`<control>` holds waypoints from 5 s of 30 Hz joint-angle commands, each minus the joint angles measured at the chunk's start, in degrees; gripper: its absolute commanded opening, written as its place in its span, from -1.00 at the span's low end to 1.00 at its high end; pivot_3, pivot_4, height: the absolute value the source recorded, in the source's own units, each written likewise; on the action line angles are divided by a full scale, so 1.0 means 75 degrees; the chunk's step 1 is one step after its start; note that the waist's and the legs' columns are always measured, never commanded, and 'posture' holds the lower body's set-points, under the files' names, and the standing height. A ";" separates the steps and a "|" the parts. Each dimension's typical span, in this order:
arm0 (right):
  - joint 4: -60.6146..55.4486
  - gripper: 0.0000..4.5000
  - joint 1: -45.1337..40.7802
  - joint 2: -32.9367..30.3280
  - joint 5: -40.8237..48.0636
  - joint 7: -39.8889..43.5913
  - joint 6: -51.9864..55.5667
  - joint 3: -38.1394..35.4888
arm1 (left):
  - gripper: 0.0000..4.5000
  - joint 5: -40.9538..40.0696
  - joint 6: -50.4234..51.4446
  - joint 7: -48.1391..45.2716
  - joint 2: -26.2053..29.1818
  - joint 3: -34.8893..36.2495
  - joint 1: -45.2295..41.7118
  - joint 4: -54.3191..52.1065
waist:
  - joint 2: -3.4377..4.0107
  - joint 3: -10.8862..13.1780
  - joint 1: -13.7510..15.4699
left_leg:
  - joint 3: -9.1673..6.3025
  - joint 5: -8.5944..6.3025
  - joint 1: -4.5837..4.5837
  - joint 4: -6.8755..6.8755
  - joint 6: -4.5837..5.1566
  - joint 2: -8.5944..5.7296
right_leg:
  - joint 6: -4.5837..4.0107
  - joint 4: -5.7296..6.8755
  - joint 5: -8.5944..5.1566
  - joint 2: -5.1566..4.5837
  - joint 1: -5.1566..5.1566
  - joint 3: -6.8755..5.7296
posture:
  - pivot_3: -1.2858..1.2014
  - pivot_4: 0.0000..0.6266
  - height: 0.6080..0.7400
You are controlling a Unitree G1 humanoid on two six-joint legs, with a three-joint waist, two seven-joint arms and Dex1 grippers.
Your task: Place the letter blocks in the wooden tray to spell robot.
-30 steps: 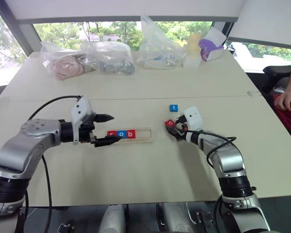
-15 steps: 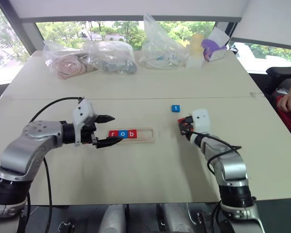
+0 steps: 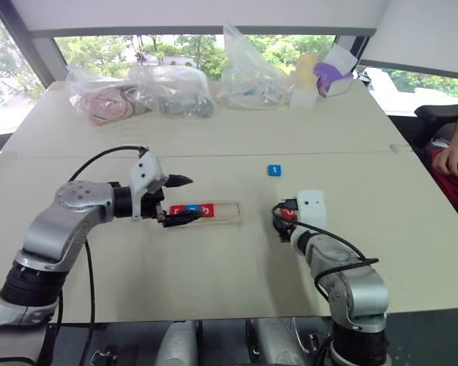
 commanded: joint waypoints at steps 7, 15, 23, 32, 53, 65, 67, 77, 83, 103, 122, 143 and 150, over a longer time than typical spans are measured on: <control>0.0509 0.98 -0.0822 -0.2425 0.1056 0.2439 -0.1385 -0.1173 | 1.00 -0.0272 0.0114 -0.0860 0.0589 0.0216 -0.0107 -0.0165 | 0.0005 0.0006 0.0008 | 0.0008 0.0000 -0.0005 0.0006 0.0000 -0.0009 | 0.0000 -0.0015 -0.0001 -0.0011 0.0004 0.0001 | 0.03 -0.52 0.92; 0.4499 0.98 -0.1676 -0.5660 0.2006 0.7945 -0.5613 -0.0806 | 1.00 -0.0096 0.0017 -0.2321 0.2764 0.0763 -0.0006 0.0262 | -0.0002 0.0036 -0.0029 | 0.0011 -0.0007 0.0002 -0.0015 0.0013 0.0003 | -0.0001 -0.0019 -0.0002 0.0042 0.0006 -0.0009 | 0.03 -0.52 0.92; 0.8521 0.98 -0.3333 -0.5513 0.0896 0.9714 -0.8785 0.0643 | 1.00 -0.0792 0.0711 -0.3113 0.3941 0.1855 0.0753 0.0233 | 0.0014 0.0063 -0.0015 | 0.0022 -0.0007 0.0000 -0.0007 0.0013 0.0012 | -0.0002 -0.0012 -0.0002 0.0028 -0.0004 -0.0001 | 0.03 -0.52 0.92; 1.0127 0.98 -0.3944 -0.5140 0.0471 1.0252 -0.9977 0.1001 | 1.00 -0.1570 0.1549 -0.2916 0.3858 0.2772 0.1653 -0.0645 | 0.0010 0.0067 -0.0008 | 0.0017 -0.0007 0.0005 0.0003 0.0012 0.0007 | 0.0001 -0.0010 -0.0001 0.0001 0.0007 -0.0003 | 0.03 -0.52 0.92; 0.8831 0.98 -0.4007 -0.5188 0.1007 1.0951 -0.8320 0.0757 | 1.00 -0.1664 0.1519 -0.2306 0.3461 0.2156 0.1410 -0.0848 | 0.0016 0.0070 -0.0004 | 0.0018 -0.0006 0.0030 0.0003 0.0011 0.0007 | 0.0001 0.0002 0.0000 0.0002 0.0026 0.0000 | 0.03 -0.52 0.92; 0.8369 0.98 -0.4004 -0.5105 0.1132 1.0767 -0.7775 0.0741 | 1.00 -0.1655 0.1471 -0.2044 0.3272 0.2079 0.1522 -0.0911 | 0.0016 0.0070 -0.0005 | 0.0017 -0.0006 0.0026 0.0004 0.0010 0.0004 | 0.0001 0.0001 0.0000 -0.0001 0.0024 -0.0002 | 0.03 -0.52 0.92; 0.8386 0.98 -0.3996 -0.5101 0.1114 1.0736 -0.7869 0.0746 | 1.00 -0.1670 0.1473 -0.2024 0.3271 0.2099 0.1547 -0.0920 | 0.0016 0.0070 -0.0009 | 0.0017 -0.0006 0.0026 0.0003 0.0011 0.0005 | 0.0001 0.0001 0.0000 0.0000 0.0022 -0.0001 | 0.03 -0.52 0.92; 0.9802 0.98 -0.4527 -0.4975 0.0066 1.1101 -1.0394 0.1658 | 1.00 -0.1829 0.1603 -0.1901 0.3307 0.2193 0.1610 -0.1054 | 0.0016 0.0070 -0.0027 | 0.0021 -0.0006 0.0026 0.0004 0.0010 0.0004 | 0.0002 0.0002 0.0001 0.0000 0.0022 -0.0001 | 0.03 -0.52 0.92; 1.1317 0.98 -0.5479 -0.4631 -0.0505 1.1176 -1.1665 0.1988 | 1.00 -0.1976 0.1856 -0.1689 0.3310 0.2686 0.2117 -0.1443 | 0.0016 0.0070 -0.0064 | 0.0021 -0.0006 0.0031 0.0005 0.0010 0.0007 | 0.0001 0.0004 0.0001 0.0001 0.0024 0.0001 | 0.03 -0.52 0.92; 1.3544 0.98 -0.6783 -0.4129 -0.2016 1.1522 -1.3901 0.2953 | 1.00 -0.2142 0.1916 -0.1099 0.3009 0.3035 0.2814 -0.1943 | 0.0010 0.0068 -0.0016 | 0.0019 -0.0003 0.0139 0.0005 0.0003 0.0003 | -0.0033 -0.0010 -0.0018 -0.0014 0.0139 0.0001 | 0.03 -0.52 0.92; 1.1709 -0.16 -0.6084 -0.4352 -0.1083 1.2169 -0.9755 0.2065 | 1.00 -0.2204 0.1883 -0.0793 0.2812 0.2996 0.2933 -0.2016 | -0.0014 0.0059 0.0002 | 0.0011 -0.0004 0.0229 -0.0026 0.0002 0.0010 | -0.0065 -0.0011 -0.0035 -0.0033 0.0215 0.0002 | 0.03 -0.52 0.92; 0.5656 0.97 -0.3614 -0.5460 0.0233 1.0441 -0.6330 0.1119 | 1.00 -0.1766 0.1462 -0.1122 0.2637 0.1634 0.1541 -0.1135 | 0.0004 0.0076 -0.0009 | 0.0026 -0.0004 0.0101 -0.0018 0.0003 0.0005 | -0.0051 -0.0004 -0.0032 -0.0009 0.0083 0.0004 | 0.03 -0.52 0.92; 0.8008 0.97 -0.4714 -0.4927 0.0678 1.1663 -0.8201 0.1412 | 1.00 -0.1836 0.1558 -0.1042 0.2627 0.1732 0.1653 -0.1305 | -0.0003 0.0086 -0.0007 | 0.0026 -0.0004 0.0100 -0.0018 0.0003 0.0007 | -0.0035 -0.0004 -0.0023 -0.0005 0.0082 0.0003 | 0.03 -0.52 0.92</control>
